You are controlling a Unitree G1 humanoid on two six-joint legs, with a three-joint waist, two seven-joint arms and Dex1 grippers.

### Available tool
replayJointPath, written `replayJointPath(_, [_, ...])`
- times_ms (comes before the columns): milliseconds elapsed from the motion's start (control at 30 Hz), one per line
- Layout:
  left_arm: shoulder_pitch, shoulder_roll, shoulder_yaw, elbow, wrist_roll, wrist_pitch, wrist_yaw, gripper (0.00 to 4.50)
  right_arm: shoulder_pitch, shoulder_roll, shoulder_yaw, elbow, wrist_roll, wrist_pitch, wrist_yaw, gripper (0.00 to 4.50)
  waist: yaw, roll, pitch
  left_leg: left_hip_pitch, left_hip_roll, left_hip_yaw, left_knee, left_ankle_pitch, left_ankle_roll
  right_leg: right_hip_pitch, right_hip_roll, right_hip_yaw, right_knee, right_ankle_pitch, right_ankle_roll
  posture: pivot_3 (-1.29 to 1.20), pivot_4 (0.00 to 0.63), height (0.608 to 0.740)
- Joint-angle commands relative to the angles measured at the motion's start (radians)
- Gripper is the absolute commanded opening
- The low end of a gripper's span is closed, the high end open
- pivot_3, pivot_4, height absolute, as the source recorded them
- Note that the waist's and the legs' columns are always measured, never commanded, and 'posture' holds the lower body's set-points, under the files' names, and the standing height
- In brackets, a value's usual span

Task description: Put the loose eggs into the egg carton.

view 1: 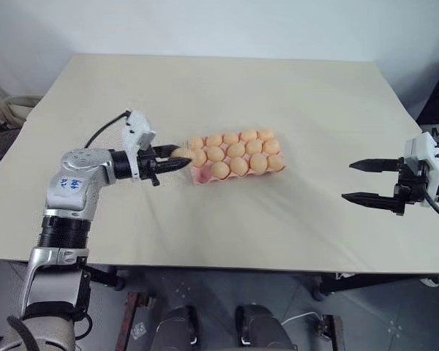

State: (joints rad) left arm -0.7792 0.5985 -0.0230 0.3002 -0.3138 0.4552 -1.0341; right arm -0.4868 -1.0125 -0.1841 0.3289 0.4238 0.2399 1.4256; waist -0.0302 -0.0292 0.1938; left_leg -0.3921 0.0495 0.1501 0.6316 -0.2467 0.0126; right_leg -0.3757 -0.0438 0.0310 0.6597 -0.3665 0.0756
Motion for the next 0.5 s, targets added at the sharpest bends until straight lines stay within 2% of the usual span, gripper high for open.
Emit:
replayJointPath(33, [-0.062,-0.027,-0.048,0.13,0.045,-0.083,-0.062,1.54,0.032,-0.007,-0.066,-0.059,0.037,0.004,-0.019,4.5,0.0,0.0,0.0,0.0,0.0,0.0,0.0,0.0,0.0,0.0,0.0,0.0,0.0,0.0,0.0,0.0,0.15,0.74])
replayJointPath(267, [-0.193,-0.117,-0.092,0.403,0.128,-0.226,-0.08,1.54,0.18,-0.021,-0.165,-0.168,0.069,0.04,-0.064,4.5,0.002,0.0,0.0,-0.003,0.0,-0.001,0.0,0.0,0.001,-0.002,0.0,0.0,-0.001,0.0,0.0,0.0,0.15,0.74])
replayJointPath(467, [-0.255,-0.143,-0.089,0.531,0.166,-0.293,-0.089,1.54,0.27,-0.024,-0.23,-0.236,0.085,0.07,-0.094,4.5,-0.002,0.0,0.0,-0.005,0.0,-0.001,0.001,0.0,0.001,-0.003,0.0,0.0,-0.001,0.0,0.0,0.0,0.15,0.74])
replayJointPath(500, [-0.26,-0.142,-0.094,0.542,0.177,-0.303,-0.09,1.83,0.277,-0.025,-0.235,-0.241,0.086,0.072,-0.097,4.5,-0.002,0.0,0.0,-0.004,0.0,-0.001,0.001,0.0,0.001,-0.003,0.0,0.0,-0.001,0.0,0.0,0.0,0.15,0.74])
